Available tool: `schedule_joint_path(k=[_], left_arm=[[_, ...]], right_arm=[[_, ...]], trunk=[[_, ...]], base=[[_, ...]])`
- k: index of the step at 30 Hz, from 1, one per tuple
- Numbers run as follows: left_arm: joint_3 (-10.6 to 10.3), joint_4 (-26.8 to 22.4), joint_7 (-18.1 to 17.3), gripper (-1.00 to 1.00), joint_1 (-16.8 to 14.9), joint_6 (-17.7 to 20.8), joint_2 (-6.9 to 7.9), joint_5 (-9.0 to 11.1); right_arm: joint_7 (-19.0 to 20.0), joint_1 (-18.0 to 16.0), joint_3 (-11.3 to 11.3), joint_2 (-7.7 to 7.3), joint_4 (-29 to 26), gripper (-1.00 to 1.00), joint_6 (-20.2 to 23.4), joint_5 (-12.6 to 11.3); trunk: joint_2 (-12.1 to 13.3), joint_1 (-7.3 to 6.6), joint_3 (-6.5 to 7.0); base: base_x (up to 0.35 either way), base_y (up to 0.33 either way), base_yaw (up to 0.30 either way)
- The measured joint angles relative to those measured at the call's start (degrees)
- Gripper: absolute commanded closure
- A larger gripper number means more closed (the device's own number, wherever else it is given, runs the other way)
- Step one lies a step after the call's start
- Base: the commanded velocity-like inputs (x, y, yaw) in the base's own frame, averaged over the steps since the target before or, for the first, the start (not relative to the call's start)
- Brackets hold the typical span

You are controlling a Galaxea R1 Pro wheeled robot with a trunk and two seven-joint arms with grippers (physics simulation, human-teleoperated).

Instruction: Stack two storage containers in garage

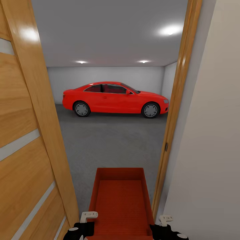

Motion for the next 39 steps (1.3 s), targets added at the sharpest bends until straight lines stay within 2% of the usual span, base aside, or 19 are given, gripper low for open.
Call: schedule_joint_path(k=[6,17,23,39], left_arm=[[0.0,0.0,0.0,1.0,0.0,0.0,-0.03,0.0],[-0.1,-0.1,0.0,1.0,0.0,0.1,0.11,0.2],[-0.1,0.0,0.1,1.0,0.0,0.1,0.0,0.1],[0.0,0.0,0.0,1.0,0.0,0.1,-0.06,-0.1]], right_arm=[[0.0,0.0,0.0,-0.03,0.0,1.0,0.0,0.0],[0.0,0.0,-0.1,0.1,0.0,1.0,0.0,0.1],[0.0,0.0,-0.1,0.0,0.0,1.0,0.0,0.0],[0.1,0.0,-0.1,-0.04,0.0,1.0,0.0,0.0]], trunk=[[0.0,0.0,0.0],[0.0,-0.01,0.0],[0.0,0.0,0.0],[0.0,-0.02,0.0]], base=[[0.013,0.016,0.0],[0.141,0.156,-0.016],[0.018,0.017,-0.212],[0.025,0.007,-0.01]])
